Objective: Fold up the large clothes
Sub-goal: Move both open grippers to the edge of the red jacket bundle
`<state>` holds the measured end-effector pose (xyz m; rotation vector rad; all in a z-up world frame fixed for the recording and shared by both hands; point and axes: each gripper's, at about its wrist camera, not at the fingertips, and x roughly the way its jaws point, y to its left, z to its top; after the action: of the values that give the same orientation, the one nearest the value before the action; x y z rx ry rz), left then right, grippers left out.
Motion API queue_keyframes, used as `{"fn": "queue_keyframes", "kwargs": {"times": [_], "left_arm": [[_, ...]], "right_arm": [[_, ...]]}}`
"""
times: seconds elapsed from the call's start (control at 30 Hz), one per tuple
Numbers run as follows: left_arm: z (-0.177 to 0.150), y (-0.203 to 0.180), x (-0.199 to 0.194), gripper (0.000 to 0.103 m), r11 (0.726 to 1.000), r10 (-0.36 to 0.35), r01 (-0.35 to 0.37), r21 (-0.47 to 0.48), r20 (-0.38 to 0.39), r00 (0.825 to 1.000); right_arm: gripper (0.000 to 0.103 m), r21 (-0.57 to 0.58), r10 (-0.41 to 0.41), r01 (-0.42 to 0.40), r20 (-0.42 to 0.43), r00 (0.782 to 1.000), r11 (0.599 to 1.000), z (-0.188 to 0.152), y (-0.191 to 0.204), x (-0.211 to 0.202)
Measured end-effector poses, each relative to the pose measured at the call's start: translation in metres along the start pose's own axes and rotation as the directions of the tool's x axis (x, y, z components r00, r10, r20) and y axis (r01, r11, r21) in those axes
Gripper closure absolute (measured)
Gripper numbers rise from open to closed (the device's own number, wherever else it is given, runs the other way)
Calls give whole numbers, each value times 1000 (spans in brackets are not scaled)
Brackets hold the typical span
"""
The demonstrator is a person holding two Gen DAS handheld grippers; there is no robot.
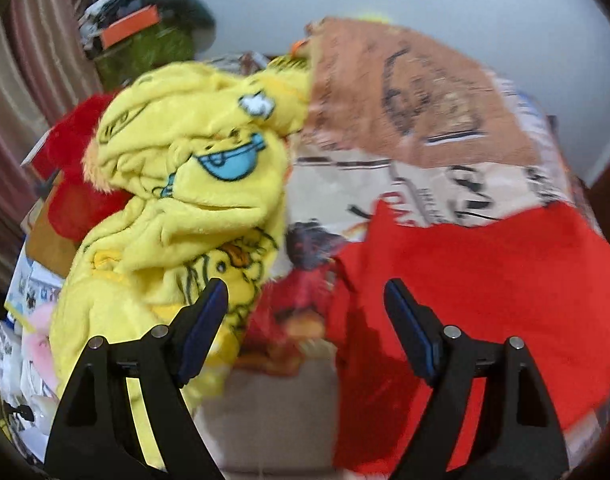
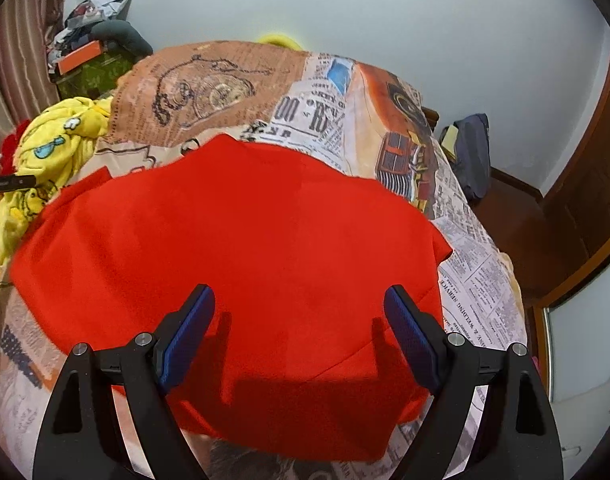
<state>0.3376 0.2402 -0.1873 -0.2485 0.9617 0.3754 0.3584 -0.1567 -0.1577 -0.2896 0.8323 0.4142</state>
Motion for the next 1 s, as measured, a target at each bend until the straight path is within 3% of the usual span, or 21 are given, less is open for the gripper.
{"fn": "queue_keyframes", "kwargs": {"times": [0.17,0.27,0.4,0.57,0.67,0.73,0.8,0.97,1.0], "left_arm": [[-27,-21,-32,23,985,-171,171,-9,-24,985],[-46,-24,-33,23,955,-292,285,-83,-79,953],[-77,-23,-22,23,894,-426,391,-220,-147,893],[-106,-26,-8,23,821,-536,454,-347,-191,823],[-114,-32,2,23,745,-628,518,-419,-182,756],[-114,-35,14,23,712,-658,530,-460,-174,733],[-112,-35,26,23,683,-678,537,-495,-156,718],[-96,-30,41,23,630,-689,566,-532,-46,724],[-92,-30,45,23,610,-697,575,-545,-25,716]], "right_arm": [[19,-10,14,-14,28,1000,1000,1,11,-14],[19,-13,26,-25,32,999,1000,0,17,-16],[19,-29,33,-33,13,999,999,-6,29,-11],[19,-67,23,-27,-58,998,997,-18,41,9],[19,-98,14,-24,-109,994,995,-26,47,21],[19,-99,25,-37,-122,992,994,-29,48,24],[19,-100,31,-43,-126,992,994,-29,49,24],[18,-98,58,-74,-154,986,992,-33,50,28],[17,-99,65,-82,-165,984,992,-34,51,30]]}}
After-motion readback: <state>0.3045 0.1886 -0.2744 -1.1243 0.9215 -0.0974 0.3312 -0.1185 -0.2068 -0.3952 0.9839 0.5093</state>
